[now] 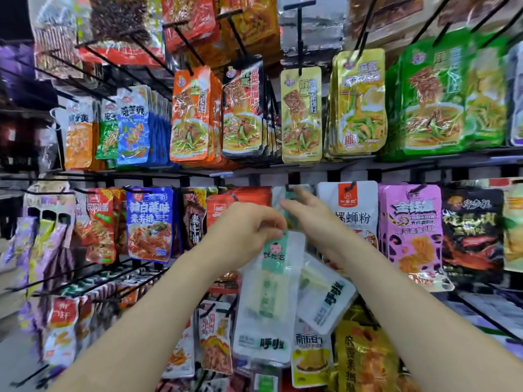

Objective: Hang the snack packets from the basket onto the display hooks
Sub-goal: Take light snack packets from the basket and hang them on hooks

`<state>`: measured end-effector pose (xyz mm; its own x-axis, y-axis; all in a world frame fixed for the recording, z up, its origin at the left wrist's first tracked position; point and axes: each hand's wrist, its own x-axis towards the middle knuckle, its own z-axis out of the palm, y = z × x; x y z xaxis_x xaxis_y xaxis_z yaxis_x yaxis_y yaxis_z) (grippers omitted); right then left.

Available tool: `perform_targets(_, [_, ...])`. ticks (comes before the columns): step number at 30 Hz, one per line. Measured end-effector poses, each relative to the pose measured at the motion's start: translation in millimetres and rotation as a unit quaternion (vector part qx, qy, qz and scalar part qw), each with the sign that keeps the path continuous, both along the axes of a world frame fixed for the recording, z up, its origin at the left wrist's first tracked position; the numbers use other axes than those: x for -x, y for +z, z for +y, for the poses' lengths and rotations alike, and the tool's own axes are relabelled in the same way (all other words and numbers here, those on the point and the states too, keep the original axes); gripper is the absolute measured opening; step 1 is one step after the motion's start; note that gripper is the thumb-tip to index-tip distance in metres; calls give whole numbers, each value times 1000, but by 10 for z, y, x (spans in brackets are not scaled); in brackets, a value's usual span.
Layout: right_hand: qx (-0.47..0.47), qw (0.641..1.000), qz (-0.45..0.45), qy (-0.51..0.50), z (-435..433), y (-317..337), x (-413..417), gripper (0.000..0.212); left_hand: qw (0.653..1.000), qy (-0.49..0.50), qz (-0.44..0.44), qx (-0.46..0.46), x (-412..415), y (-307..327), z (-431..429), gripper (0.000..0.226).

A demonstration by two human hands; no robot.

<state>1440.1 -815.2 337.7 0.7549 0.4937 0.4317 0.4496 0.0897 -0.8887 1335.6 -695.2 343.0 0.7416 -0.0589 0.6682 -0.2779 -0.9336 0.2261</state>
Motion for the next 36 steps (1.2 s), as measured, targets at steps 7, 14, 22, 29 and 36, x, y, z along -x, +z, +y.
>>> perform_targets(7, [200,964,-119,130,-525,-362,444,34,988,-70,-136,-26,40,-113,62,12])
perform_targets(14, [135,977,-66,151,-587,-598,459,22,961,-35,-266,69,192,-178,75,20])
perform_targets(22, [-84,990,77,80,-666,-819,437,43,937,-31,-158,311,525,-203,316,37])
perform_targets(29, [-99,991,55,70,-593,-757,547,49,984,12,0,179,380,-417,54,28])
perform_targets(36, [-79,992,41,84,-558,-749,621,31,955,-73,36,286,299,-396,-98,17])
